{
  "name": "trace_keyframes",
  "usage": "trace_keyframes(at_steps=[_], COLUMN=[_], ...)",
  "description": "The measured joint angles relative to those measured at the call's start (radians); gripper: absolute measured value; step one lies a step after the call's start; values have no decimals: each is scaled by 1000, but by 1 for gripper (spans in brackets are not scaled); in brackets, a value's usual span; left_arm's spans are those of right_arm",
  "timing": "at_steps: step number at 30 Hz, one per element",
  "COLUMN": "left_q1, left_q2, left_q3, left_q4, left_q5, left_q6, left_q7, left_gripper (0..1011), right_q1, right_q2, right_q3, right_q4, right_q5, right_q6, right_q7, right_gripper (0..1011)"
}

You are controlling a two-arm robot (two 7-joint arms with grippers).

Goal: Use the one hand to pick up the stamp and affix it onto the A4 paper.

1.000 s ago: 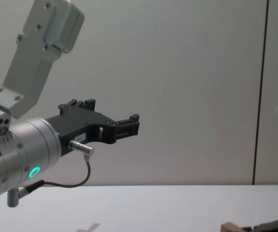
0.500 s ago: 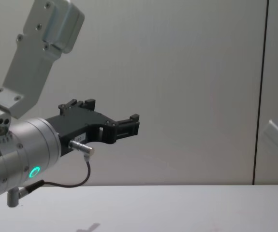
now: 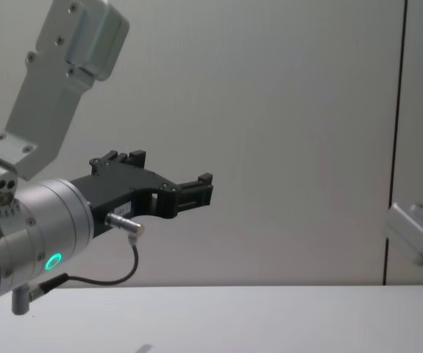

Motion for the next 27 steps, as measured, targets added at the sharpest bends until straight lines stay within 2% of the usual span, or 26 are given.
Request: trace_keyframes(at_steps=[6,12,22,27], left_q1=[0,0,0,0], left_q2=[0,0,0,0], left_q3=[0,0,0,0], left_q4=[0,0,0,0], left_q5=[0,0,0,0], left_q6=[0,0,0,0], left_q7=[0,0,0,0], left_gripper=[1001,1001,1001,1001], right_q1=[2,2,1,-1], right_q2=[2,3,3,3], right_q3=[-12,-18,-22,-22], right_q4=[17,34,52,54], right_q5=[-34,-49,-52,-40], right_q6=[-13,-21,-35,-56], right_q7=[19,29,32,24], right_gripper=[219,219,219,219])
